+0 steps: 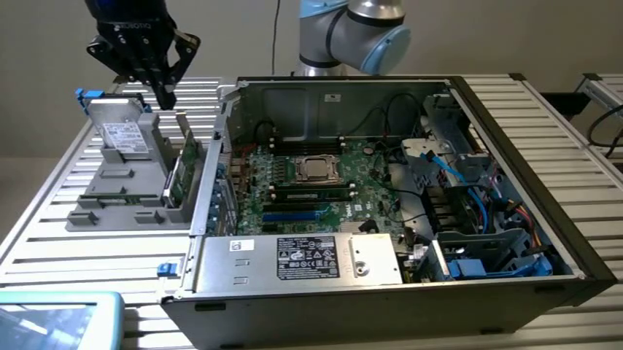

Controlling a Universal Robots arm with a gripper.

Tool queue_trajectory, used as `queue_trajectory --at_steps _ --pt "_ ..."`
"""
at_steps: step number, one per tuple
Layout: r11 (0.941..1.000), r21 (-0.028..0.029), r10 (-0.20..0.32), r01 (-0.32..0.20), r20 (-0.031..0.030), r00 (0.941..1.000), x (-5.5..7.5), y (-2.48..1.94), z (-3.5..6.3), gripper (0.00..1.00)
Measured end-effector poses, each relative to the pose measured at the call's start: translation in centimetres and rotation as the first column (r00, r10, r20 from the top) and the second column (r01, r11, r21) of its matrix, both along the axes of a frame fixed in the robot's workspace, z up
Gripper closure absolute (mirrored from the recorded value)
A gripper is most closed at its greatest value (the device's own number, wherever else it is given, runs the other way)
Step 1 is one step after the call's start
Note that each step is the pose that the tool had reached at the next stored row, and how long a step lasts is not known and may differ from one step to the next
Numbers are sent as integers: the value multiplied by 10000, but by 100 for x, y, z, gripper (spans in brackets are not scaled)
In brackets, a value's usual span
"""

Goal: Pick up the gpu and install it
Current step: 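Reach for the gpu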

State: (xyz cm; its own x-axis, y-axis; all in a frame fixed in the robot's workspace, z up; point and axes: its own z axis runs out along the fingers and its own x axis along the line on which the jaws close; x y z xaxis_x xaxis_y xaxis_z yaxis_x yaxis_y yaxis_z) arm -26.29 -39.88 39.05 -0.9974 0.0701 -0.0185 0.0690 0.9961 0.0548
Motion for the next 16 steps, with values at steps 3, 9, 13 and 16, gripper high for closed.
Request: queue_trajectory --at_steps 3,9,13,16 --pt "10000 60 35 -35 0 10000 -120 0 -12 88" --pt "9997 180 190 -190 2 9998 -290 1 -53 88" --pt "9993 250 279 -279 5 9996 -350 15 -87 88" --pt "9991 267 331 -331 4 9995 -357 45 -110 88"
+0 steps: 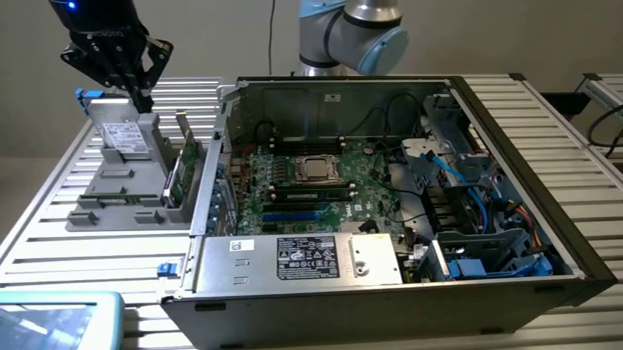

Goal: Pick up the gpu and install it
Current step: 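Reach for the gpu, then pick up the gpu and move the gpu toward the slot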

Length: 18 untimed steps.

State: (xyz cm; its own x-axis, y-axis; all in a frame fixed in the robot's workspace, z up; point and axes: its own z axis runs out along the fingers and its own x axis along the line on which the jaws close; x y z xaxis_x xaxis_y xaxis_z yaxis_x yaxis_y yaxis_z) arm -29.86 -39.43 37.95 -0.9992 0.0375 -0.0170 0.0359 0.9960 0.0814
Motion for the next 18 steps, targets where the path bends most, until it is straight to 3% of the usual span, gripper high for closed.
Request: queue_trajectory --at_steps 8,18 --pt "10000 1 83 -83 0 10000 -9 135 -49 88" --pt "10000 2 97 -97 0 10000 -38 151 -64 88"
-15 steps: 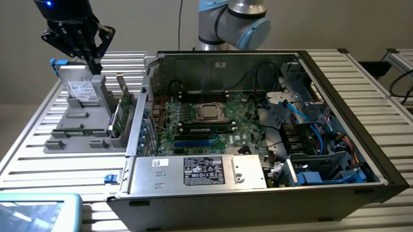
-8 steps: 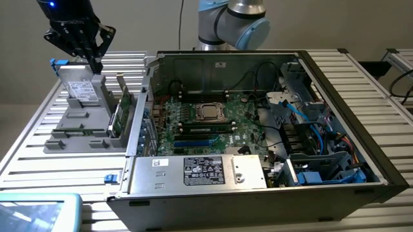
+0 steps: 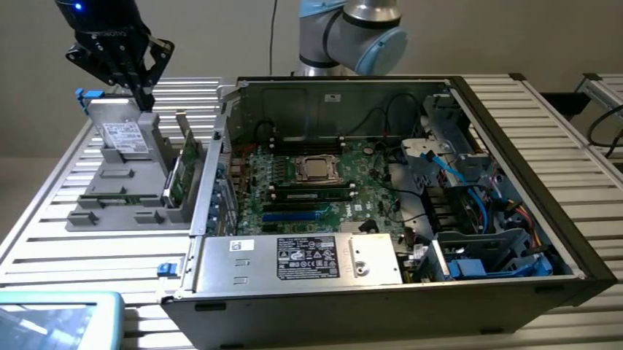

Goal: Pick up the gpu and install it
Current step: 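Pick up the gpu and move the gpu toward the slot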

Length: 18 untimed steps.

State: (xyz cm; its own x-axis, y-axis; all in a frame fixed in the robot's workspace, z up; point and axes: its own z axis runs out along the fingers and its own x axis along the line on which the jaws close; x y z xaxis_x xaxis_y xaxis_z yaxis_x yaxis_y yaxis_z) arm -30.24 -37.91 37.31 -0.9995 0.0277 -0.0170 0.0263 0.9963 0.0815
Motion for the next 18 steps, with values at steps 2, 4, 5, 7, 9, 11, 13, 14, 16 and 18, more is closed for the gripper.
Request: queue_trajectory --at_steps 2,4,5,7,9,11,13,14,16,18 --pt "10000 0 0 0 0 10000 0 0 0 88" --pt "10000 0 0 0 0 10000 0 0 0 88" --pt "10000 0 -1 1 0 10000 0 0 0 88" --pt "10000 0 0 0 0 10000 0 0 0 88" --pt "10000 0 0 0 0 10000 0 0 0 88" --pt "10000 0 0 0 0 10000 0 0 0 88" --pt "10000 1 0 0 0 10000 0 0 0 87" --pt "10000 0 0 0 0 10000 0 0 0 81" --pt "10000 0 0 0 0 10000 0 0 0 75" --pt "10000 2 0 0 1 10000 0 0 -4 68"
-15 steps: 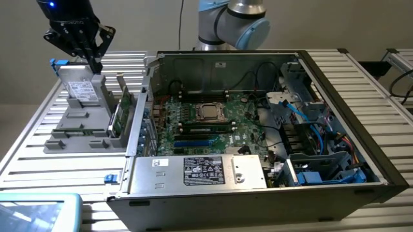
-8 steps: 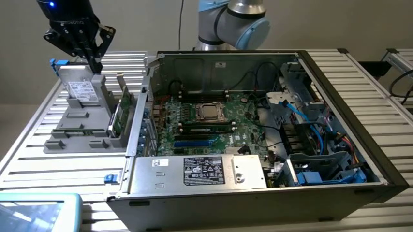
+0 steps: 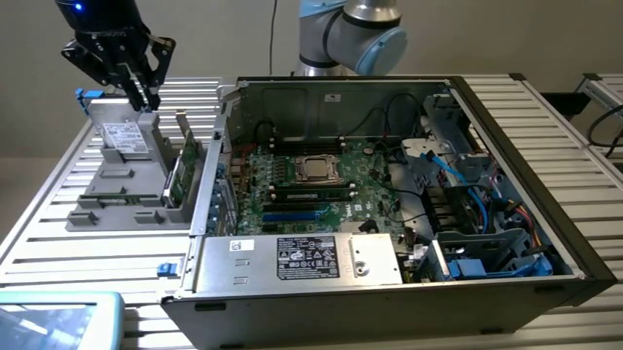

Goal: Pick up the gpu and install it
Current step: 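Pick up the gpu and move the gpu toward the slot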

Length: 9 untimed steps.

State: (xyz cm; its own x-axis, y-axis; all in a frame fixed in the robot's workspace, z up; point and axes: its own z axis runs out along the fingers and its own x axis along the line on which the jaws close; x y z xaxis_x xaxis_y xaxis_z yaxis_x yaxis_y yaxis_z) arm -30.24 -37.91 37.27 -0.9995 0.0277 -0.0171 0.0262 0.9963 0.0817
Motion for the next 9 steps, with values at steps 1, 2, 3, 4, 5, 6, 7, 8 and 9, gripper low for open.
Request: queue_trajectory --at_steps 1,2,3,4,5,6,7,8,9 --pt "10000 11 -1 1 0 10000 -1 0 -13 68" --pt "10000 20 -1 1 5 10000 -1 0 -31 68" --pt "10000 24 -1 1 7 10000 -2 0 -48 68" --pt "10000 26 -1 1 7 10000 -2 0 -67 68" --pt "10000 27 -1 1 7 10000 -1 0 -85 68" --pt "10000 27 0 0 7 10000 -1 0 -103 68" --pt "10000 27 -1 1 8 10000 -1 0 -121 68" --pt "10000 27 0 0 7 10000 -1 0 -139 68" --pt "10000 26 0 0 7 10000 -1 0 -157 66"
